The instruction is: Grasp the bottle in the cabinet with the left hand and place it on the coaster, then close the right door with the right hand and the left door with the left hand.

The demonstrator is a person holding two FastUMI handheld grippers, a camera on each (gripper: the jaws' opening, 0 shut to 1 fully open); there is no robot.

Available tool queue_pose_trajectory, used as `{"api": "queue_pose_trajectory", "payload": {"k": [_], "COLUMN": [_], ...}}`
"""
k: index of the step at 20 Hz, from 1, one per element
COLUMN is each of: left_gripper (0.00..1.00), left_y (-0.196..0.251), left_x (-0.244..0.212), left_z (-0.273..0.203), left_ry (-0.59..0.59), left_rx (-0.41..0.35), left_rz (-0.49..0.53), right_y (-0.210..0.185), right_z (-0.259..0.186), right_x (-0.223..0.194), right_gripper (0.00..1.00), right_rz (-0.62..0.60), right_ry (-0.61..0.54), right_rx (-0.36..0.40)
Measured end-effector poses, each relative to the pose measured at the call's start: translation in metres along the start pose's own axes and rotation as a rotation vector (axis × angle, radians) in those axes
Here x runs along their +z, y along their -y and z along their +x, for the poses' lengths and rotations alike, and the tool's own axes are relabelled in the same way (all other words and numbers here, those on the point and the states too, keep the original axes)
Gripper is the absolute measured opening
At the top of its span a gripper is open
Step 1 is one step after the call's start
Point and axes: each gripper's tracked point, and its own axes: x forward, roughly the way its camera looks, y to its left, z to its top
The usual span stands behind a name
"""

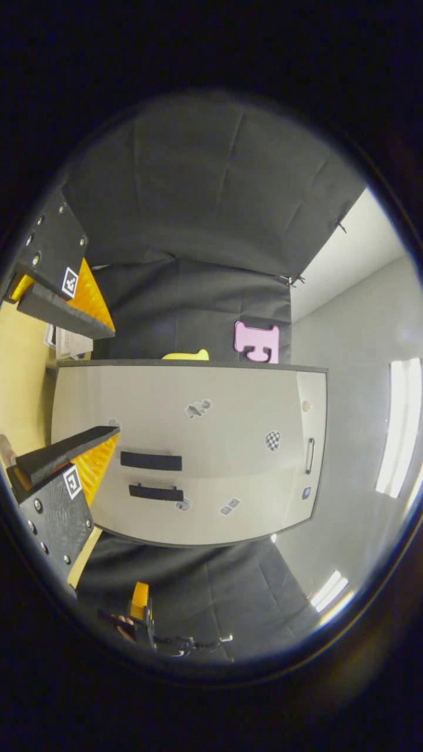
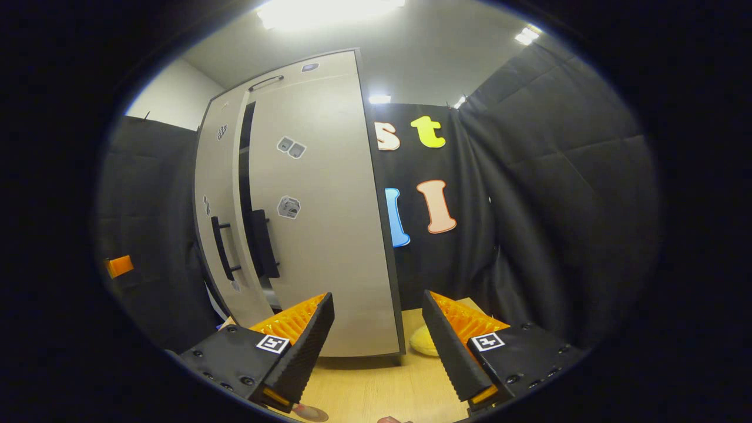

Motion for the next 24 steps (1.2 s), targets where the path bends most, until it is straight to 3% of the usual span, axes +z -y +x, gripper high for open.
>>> {"api": "queue_pose_trajectory", "payload": {"k": [7,8,10,12,17,18,21,22,23,24], "left_gripper": [0.94,0.8,0.85,0.94,0.94,0.87,0.91,0.87,0.87,0.87], "left_y": [0.001,0.003,0.003,0.004,0.004,0.004,0.005,0.005,0.007,0.007], "left_x": [-0.003,-0.004,-0.006,-0.008,-0.009,-0.008,-0.009,-0.011,-0.016,-0.019], "left_z": [-0.001,0.0,0.0,-0.001,-0.003,-0.002,-0.002,-0.002,-0.002,-0.002], "left_ry": [0.006,0.008,0.001,-0.011,-0.011,-0.005,0.01,0.009,-0.009,-0.032], "left_rx": [-0.024,-0.033,-0.046,-0.051,-0.054,-0.055,-0.051,-0.054,-0.059,-0.06], "left_rz": [0.016,0.018,0.022,0.023,0.023,0.028,0.03,0.027,0.03,0.039], "right_y": [-0.013,-0.013,-0.014,-0.015,-0.026,-0.027,-0.031,-0.032,-0.031,-0.031], "right_z": [-0.02,-0.023,-0.027,-0.032,-0.047,-0.05,-0.056,-0.058,-0.059,-0.059], "right_x": [-0.009,-0.01,-0.015,-0.019,-0.038,-0.042,-0.05,-0.051,-0.05,-0.051], "right_gripper": [0.96,0.96,0.92,0.96,0.96,0.96,0.96,0.96,0.92,0.96], "right_rz": [0.0,-0.007,-0.018,-0.022,-0.035,-0.046,-0.044,-0.037,-0.032,-0.032], "right_ry": [-0.008,-0.007,-0.011,-0.015,-0.043,-0.048,-0.068,-0.068,-0.069,-0.07], "right_rx": [-0.015,-0.018,-0.023,-0.024,-0.013,-0.016,-0.007,-0.005,-0.003,-0.003]}}
